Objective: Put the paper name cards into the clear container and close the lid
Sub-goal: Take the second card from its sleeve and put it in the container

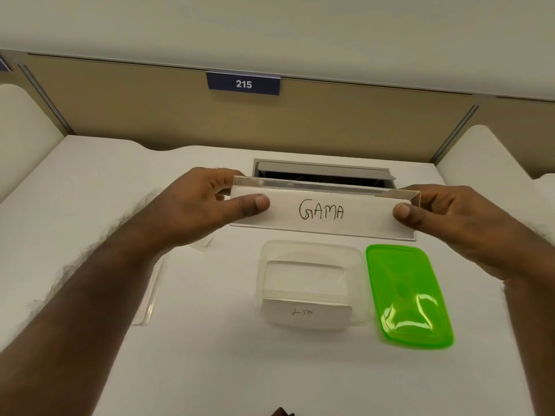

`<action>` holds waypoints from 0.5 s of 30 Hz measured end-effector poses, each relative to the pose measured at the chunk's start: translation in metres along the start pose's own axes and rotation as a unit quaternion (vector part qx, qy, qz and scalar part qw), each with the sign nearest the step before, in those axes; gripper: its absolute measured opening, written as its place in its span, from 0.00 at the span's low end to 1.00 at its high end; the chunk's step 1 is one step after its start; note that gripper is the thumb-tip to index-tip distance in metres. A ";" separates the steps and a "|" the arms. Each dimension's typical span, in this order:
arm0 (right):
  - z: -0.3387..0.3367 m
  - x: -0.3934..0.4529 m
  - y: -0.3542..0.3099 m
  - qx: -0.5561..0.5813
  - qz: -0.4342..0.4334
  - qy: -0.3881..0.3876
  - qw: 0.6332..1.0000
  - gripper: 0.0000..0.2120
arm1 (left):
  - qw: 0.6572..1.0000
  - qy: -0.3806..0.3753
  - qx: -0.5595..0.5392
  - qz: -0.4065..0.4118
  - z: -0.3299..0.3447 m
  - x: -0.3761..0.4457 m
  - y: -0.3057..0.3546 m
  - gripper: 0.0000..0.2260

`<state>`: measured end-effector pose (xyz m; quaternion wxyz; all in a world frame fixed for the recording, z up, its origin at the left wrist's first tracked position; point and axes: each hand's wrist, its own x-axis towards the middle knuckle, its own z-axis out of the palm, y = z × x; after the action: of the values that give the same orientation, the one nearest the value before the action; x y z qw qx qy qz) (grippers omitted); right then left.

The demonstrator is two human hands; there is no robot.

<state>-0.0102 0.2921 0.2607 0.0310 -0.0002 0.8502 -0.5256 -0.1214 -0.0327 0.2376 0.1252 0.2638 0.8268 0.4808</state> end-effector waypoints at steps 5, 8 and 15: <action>-0.011 -0.004 -0.014 -0.021 -0.022 0.006 1.000 0.13 | 1.000 -0.018 -0.006 0.019 -0.008 -0.002 0.018 0.19; -0.014 -0.005 -0.014 -0.033 -0.036 0.013 0.999 0.15 | 0.999 -0.019 0.002 0.026 -0.007 -0.001 0.023 0.18; -0.012 -0.005 0.009 -0.040 -0.010 0.008 0.999 0.17 | 0.999 -0.004 0.037 0.011 0.008 0.007 0.003 0.20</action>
<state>-0.0058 0.3069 0.2585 0.0185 -0.0059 0.8709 -0.4911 -0.1228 -0.0215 0.2362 0.1130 0.2789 0.8409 0.4499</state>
